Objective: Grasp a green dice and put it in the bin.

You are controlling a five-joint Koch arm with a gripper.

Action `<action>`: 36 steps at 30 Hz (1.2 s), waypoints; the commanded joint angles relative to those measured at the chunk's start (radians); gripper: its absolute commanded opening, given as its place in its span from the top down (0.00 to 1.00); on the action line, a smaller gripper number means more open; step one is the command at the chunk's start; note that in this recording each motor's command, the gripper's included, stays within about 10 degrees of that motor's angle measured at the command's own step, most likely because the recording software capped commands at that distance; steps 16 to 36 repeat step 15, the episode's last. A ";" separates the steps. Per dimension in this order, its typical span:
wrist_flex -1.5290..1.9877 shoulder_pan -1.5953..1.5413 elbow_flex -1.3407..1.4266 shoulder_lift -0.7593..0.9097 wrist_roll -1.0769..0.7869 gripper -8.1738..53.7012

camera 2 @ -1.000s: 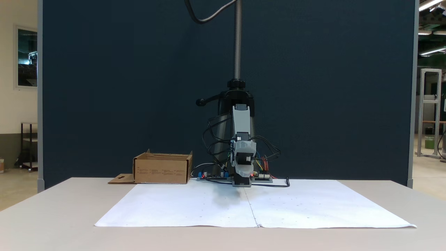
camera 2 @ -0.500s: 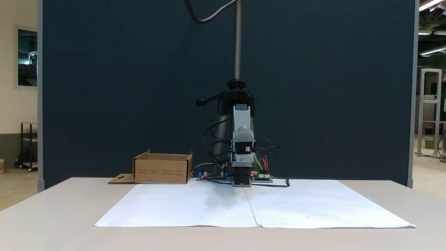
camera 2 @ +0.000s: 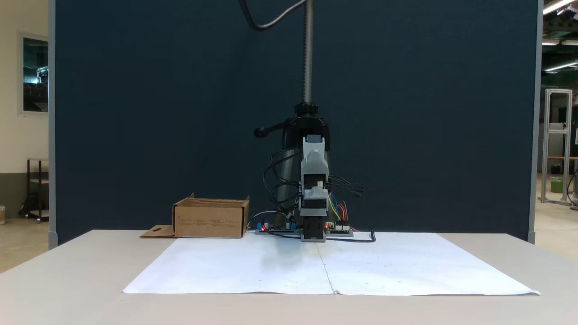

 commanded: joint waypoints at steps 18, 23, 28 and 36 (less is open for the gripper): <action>-0.213 -0.060 0.072 0.114 0.043 0.14; -0.213 -0.060 0.072 0.114 0.043 0.14; -0.213 -0.060 0.072 0.114 0.043 0.14; -0.213 -0.060 0.072 0.114 0.043 0.14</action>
